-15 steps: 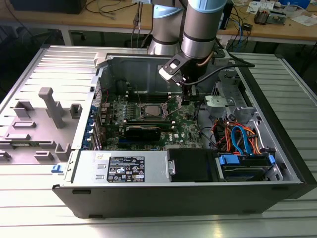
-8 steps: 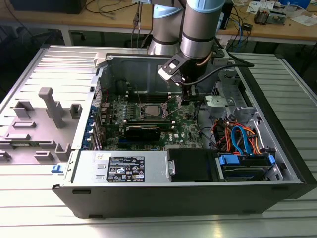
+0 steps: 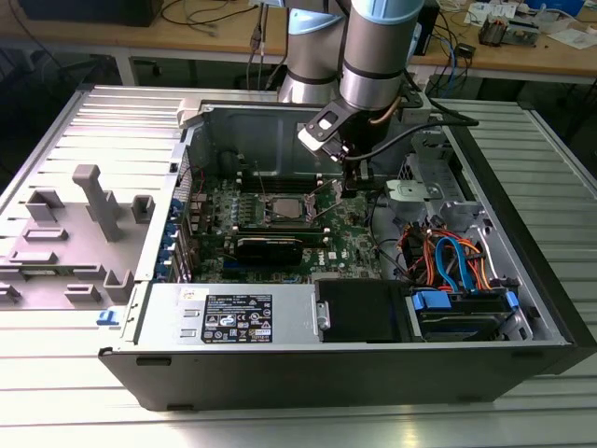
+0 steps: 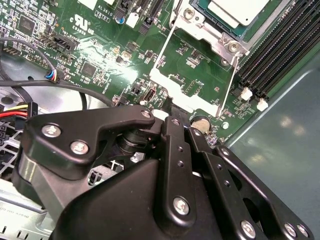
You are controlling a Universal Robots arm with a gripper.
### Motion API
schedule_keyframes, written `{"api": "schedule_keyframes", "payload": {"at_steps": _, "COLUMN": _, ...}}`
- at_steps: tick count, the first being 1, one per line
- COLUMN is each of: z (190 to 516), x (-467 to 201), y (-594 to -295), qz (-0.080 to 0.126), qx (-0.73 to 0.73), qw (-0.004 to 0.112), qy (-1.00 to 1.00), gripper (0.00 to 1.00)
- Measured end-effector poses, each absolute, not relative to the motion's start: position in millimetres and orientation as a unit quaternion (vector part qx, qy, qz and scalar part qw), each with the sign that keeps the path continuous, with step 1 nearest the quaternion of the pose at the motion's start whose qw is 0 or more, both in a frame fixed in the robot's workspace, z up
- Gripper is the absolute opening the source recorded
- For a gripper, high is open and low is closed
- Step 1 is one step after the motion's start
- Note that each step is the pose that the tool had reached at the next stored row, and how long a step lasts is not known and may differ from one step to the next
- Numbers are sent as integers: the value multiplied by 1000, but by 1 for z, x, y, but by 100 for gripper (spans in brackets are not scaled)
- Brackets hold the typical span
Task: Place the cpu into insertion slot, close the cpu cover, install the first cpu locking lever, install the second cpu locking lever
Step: 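Close the cpu cover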
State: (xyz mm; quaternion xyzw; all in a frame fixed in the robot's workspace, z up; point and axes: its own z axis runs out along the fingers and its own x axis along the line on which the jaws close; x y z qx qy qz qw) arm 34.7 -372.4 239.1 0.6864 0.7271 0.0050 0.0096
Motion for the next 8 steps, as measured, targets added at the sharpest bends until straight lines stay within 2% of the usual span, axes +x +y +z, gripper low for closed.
{"api": "schedule_keyframes", "payload": {"at_steps": 4, "z": 239, "x": 34, "y": -372, "qz": 4, "qx": 687, "qw": 8, "qy": 727, "gripper": 11}}
{"api": "schedule_keyframes", "payload": {"at_steps": 8, "z": 239, "x": 34, "y": -372, "qz": -3, "qx": 686, "qw": -1, "qy": 727, "gripper": 11}}
